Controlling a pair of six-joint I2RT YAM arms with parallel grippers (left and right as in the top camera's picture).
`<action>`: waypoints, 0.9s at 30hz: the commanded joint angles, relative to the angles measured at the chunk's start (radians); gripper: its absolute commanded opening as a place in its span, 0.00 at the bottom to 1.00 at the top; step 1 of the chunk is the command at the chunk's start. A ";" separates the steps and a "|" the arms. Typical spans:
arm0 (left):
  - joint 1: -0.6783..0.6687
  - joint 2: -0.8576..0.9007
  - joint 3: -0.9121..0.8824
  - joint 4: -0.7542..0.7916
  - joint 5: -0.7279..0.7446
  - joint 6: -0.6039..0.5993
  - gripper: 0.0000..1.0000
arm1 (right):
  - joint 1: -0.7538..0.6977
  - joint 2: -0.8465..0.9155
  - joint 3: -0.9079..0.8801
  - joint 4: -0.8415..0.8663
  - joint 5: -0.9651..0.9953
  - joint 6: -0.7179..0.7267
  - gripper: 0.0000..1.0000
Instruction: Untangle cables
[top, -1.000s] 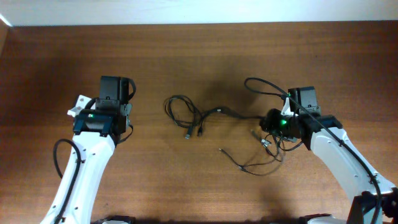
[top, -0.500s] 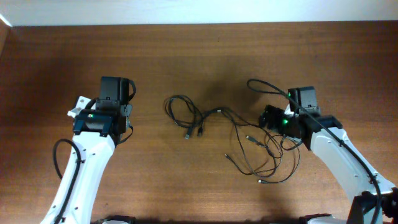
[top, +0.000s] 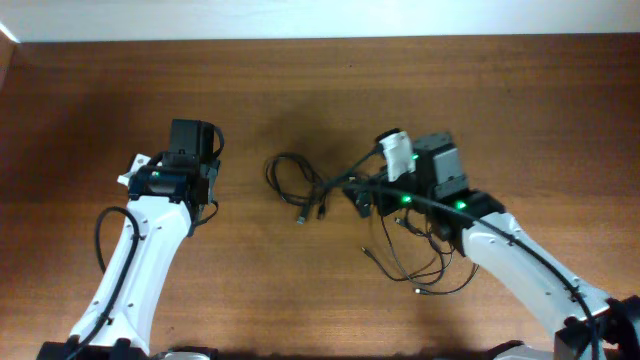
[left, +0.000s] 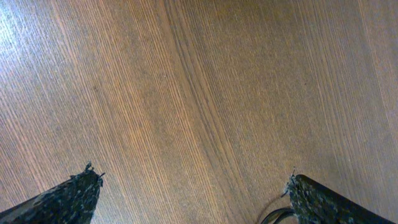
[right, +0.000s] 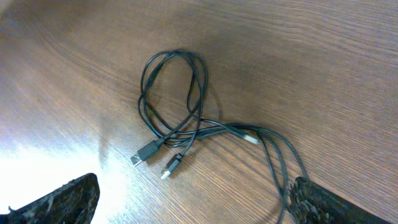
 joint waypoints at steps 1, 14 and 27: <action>0.003 0.004 0.000 -0.001 0.003 -0.002 0.99 | 0.074 0.062 0.008 0.035 0.121 0.037 0.98; 0.003 0.004 0.000 -0.001 0.015 -0.002 0.99 | 0.103 0.229 0.008 0.152 0.169 0.116 0.75; 0.003 0.004 0.000 -0.001 0.019 -0.002 0.99 | 0.227 0.335 0.008 0.301 0.176 0.272 0.65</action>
